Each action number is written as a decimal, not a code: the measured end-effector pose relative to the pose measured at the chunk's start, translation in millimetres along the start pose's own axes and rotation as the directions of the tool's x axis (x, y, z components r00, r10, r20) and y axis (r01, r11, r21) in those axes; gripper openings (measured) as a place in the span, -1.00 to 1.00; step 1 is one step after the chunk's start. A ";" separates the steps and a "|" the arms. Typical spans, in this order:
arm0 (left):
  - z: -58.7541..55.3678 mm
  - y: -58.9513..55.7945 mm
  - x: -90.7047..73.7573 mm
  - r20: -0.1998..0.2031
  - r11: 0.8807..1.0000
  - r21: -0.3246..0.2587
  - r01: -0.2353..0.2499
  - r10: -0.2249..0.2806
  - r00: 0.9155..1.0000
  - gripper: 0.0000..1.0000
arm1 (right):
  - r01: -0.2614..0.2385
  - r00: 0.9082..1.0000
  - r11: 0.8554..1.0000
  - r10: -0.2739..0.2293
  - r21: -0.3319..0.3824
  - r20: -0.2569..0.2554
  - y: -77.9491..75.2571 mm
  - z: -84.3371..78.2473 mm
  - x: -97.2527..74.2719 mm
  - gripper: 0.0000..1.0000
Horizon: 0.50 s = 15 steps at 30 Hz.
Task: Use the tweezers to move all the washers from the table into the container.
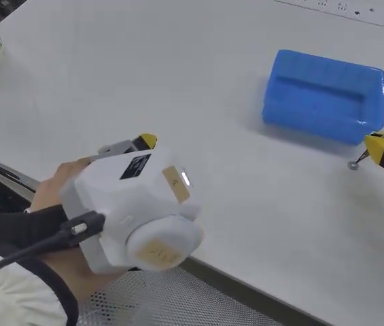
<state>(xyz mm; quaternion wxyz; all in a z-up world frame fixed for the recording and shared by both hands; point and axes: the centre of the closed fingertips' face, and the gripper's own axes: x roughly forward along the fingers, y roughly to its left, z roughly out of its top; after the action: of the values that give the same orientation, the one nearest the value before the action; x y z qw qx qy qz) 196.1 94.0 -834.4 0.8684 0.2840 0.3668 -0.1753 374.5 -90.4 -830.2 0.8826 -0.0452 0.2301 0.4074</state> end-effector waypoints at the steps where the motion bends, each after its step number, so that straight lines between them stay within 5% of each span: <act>1: 0.2 0.2 -0.1 0.002 1.000 -0.001 -0.001 0.001 1.000 0.67 | 0.002 1.000 1.000 -0.002 0.003 -0.001 -0.1 -0.2 -0.3 -0.98; 11: -0.2 1.6 -0.3 0.002 1.000 -0.002 -0.007 0.007 1.000 0.67 | 0.013 0.999 0.998 -0.011 -0.055 0.036 8.8 5.8 -8.6 -0.95; 15: -1.0 0.8 0.2 -0.004 1.000 0.001 -0.003 0.003 1.000 0.67 | 0.007 0.998 1.000 -0.007 -0.004 0.054 6.6 6.9 -8.6 -0.92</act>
<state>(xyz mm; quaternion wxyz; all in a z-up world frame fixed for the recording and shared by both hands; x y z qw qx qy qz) 196.1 95.2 -834.8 0.8677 0.2851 0.3683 -0.1736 367.4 -90.2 -819.6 0.8899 -0.0369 0.2049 0.4059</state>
